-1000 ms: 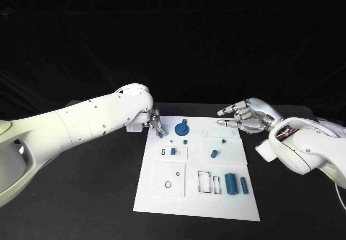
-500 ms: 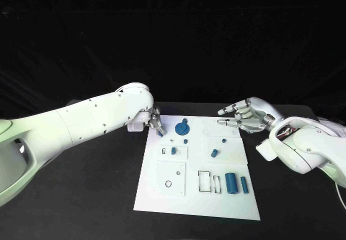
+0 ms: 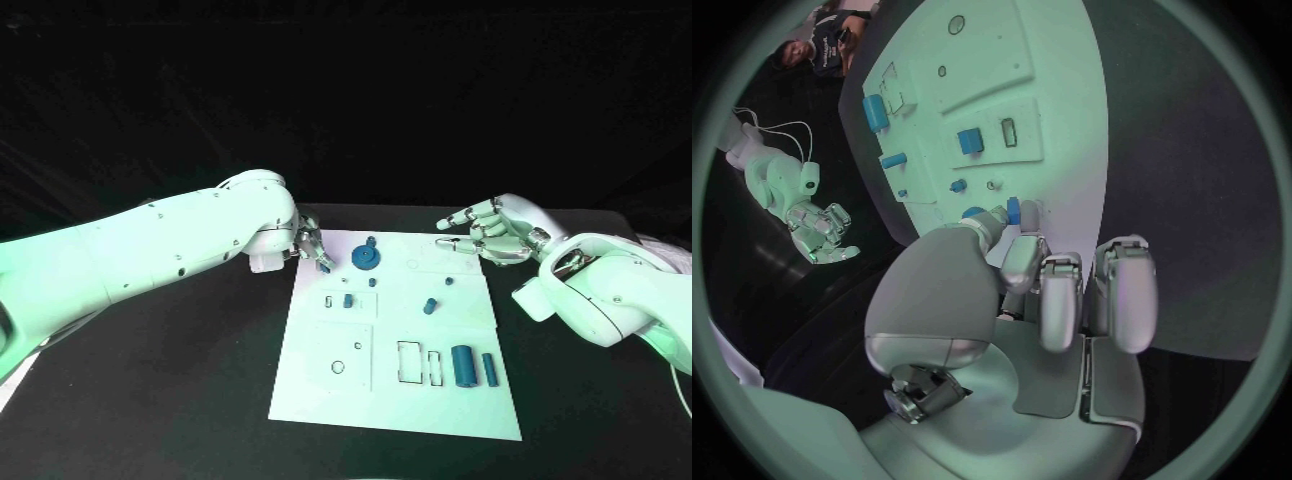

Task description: Assemble the parts on the task board

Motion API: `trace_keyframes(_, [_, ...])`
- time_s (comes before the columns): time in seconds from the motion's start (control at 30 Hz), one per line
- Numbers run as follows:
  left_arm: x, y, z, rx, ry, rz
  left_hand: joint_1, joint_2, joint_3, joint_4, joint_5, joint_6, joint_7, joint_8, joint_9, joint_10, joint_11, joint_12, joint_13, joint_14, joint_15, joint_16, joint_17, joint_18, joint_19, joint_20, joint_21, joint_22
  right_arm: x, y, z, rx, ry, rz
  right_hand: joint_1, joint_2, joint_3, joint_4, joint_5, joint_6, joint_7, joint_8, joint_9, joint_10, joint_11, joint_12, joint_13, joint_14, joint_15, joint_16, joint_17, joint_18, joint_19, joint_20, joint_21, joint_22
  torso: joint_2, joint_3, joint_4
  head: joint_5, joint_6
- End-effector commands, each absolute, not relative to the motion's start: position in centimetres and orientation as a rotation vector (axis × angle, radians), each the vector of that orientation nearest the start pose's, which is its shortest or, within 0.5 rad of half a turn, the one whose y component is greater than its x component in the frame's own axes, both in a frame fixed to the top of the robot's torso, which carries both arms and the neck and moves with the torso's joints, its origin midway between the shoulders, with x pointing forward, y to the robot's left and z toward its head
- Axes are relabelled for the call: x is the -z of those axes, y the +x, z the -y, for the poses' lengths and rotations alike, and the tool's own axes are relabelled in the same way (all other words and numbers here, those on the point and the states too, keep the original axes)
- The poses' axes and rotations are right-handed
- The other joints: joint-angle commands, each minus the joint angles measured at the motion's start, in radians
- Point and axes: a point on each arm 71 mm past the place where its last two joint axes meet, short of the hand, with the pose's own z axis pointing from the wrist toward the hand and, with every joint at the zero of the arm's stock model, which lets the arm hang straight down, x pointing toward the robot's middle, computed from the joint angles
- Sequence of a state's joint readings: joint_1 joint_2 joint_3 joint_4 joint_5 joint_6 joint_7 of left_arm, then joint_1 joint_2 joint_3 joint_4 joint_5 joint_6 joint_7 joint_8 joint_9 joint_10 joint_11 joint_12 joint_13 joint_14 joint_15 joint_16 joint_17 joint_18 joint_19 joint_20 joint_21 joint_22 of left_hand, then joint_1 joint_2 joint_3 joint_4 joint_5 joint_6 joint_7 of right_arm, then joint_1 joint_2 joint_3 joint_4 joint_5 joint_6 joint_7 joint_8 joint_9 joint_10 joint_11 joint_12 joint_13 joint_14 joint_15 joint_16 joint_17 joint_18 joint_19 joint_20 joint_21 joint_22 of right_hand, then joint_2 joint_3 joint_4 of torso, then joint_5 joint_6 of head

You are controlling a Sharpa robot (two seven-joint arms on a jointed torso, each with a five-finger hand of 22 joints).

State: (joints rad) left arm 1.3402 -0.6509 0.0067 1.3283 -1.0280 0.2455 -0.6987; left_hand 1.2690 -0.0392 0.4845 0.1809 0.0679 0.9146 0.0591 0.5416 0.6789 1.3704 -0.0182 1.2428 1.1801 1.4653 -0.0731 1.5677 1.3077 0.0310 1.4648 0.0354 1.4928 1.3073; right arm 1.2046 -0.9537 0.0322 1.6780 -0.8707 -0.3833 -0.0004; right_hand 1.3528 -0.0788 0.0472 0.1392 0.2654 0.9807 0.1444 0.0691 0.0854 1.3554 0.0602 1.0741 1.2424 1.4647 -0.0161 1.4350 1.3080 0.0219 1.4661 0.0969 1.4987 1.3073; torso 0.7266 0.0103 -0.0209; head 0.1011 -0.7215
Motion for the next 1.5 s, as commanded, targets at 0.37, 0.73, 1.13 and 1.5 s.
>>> trace_keyframes(0.37, [17.3, 49.3, -18.4, 0.292, -0.241, -2.199, -0.019, -0.022, 0.130, -0.092, 0.001, 0.000, -0.009, 0.021, 0.012, 0.009, -0.003, -0.001, 0.002, 0.105, -0.001, 0.003, 0.263, -0.005, 0.050, 0.001, -0.001, 0.177, 14.8, 46.7, 21.3, -1.043, 0.374, -1.657, 0.003, 0.006, -0.006, -0.002, 0.006, 0.009, -0.001, 0.004, 0.001, -0.005, -0.005, -0.003, -0.002, 0.054, 0.000, -0.003, 0.022, 0.016, -0.008, -0.001, -0.007, 0.121, -0.003, 0.0027, 0.0069, 0.002, -0.008])
trace_keyframes(0.73, [18.8, 47.9, -18.0, 0.273, -0.166, -2.188, -0.025, -0.028, 0.141, -0.093, 0.001, 0.000, -0.010, 0.025, 0.014, 0.010, -0.004, 0.000, 0.001, 0.105, -0.002, 0.003, 0.263, -0.005, 0.051, 0.000, 0.001, 0.179, 15.0, 46.7, 21.2, -1.043, 0.374, -1.660, 0.003, 0.006, -0.006, -0.002, 0.006, 0.009, -0.001, 0.004, 0.001, -0.005, -0.005, -0.003, -0.002, 0.054, 0.000, -0.003, 0.022, 0.016, -0.008, -0.001, -0.007, 0.121, -0.001, 0.0021, 0.0043, 0.007, -0.011])
trace_keyframes(1.13, [19.3, 47.9, -17.7, 0.236, -0.110, -2.230, -0.026, -0.030, 0.145, -0.094, 0.001, 0.000, -0.010, 0.026, 0.014, 0.009, -0.004, -0.003, -0.002, 0.105, -0.002, 0.003, 0.263, -0.004, 0.050, 0.000, -0.001, 0.177, 15.1, 46.6, 21.1, -1.047, 0.373, -1.663, 0.003, 0.006, -0.006, -0.002, 0.006, 0.009, -0.001, 0.004, 0.001, -0.005, -0.005, -0.003, -0.002, 0.054, 0.000, -0.003, 0.022, 0.016, -0.008, -0.001, -0.007, 0.121, -0.001, 0.0027, 0.0046, 0.006, -0.018])
trace_keyframes(1.5, [19.6, 47.7, -17.4, 0.219, -0.061, -2.276, -0.027, -0.035, 0.154, -0.098, 0.000, -0.001, -0.011, 0.029, 0.016, 0.009, -0.005, -0.004, -0.003, 0.105, -0.002, 0.003, 0.263, -0.005, 0.050, 0.000, -0.001, 0.178, 15.1, 46.6, 21.1, -1.047, 0.372, -1.664, 0.003, 0.007, -0.007, -0.001, 0.009, 0.010, -0.001, 0.004, 0.001, -0.004, -0.005, -0.002, -0.002, 0.054, 0.000, -0.003, 0.023, 0.016, -0.008, -0.001, -0.006, 0.121, -0.001, 0.0029, 0.0047, 0.004, -0.023])
